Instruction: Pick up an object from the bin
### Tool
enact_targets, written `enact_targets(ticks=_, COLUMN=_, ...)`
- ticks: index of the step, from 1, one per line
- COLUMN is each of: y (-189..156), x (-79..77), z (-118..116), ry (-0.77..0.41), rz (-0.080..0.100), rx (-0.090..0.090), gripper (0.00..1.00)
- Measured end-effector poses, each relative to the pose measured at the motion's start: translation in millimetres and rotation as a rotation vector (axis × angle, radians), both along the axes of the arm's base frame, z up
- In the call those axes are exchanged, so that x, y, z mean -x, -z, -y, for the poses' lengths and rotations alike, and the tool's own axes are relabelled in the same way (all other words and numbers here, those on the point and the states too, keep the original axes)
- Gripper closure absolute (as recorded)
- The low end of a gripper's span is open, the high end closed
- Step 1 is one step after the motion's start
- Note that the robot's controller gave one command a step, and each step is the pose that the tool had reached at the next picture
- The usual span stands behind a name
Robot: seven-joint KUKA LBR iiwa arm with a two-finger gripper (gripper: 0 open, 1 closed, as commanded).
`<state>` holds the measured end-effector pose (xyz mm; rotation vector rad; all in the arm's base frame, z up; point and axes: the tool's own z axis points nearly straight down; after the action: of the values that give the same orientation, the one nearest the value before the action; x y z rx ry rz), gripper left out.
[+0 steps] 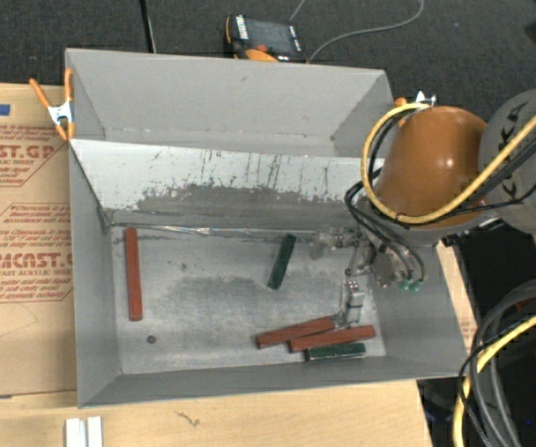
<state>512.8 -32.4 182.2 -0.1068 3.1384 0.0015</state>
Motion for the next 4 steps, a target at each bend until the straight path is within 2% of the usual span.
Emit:
enact_targets(ticks=1, y=116.7, x=19.2, z=-5.5, ry=-0.064, rz=-0.009, rx=-0.001, gripper=0.0)
enact_targets(ticks=2, y=110.5, x=16.8, z=-4.8, ry=-0.063, rz=-0.004, rx=0.0, gripper=1.0)
enact_targets(ticks=3, y=112.0, x=16.1, z=-5.1, ry=-0.063, rz=0.001, rx=-0.001, gripper=0.0)
enact_targets(ticks=4, y=110.4, x=16.5, z=-4.8, ry=-0.063, rz=-0.003, rx=0.0, gripper=1.0)
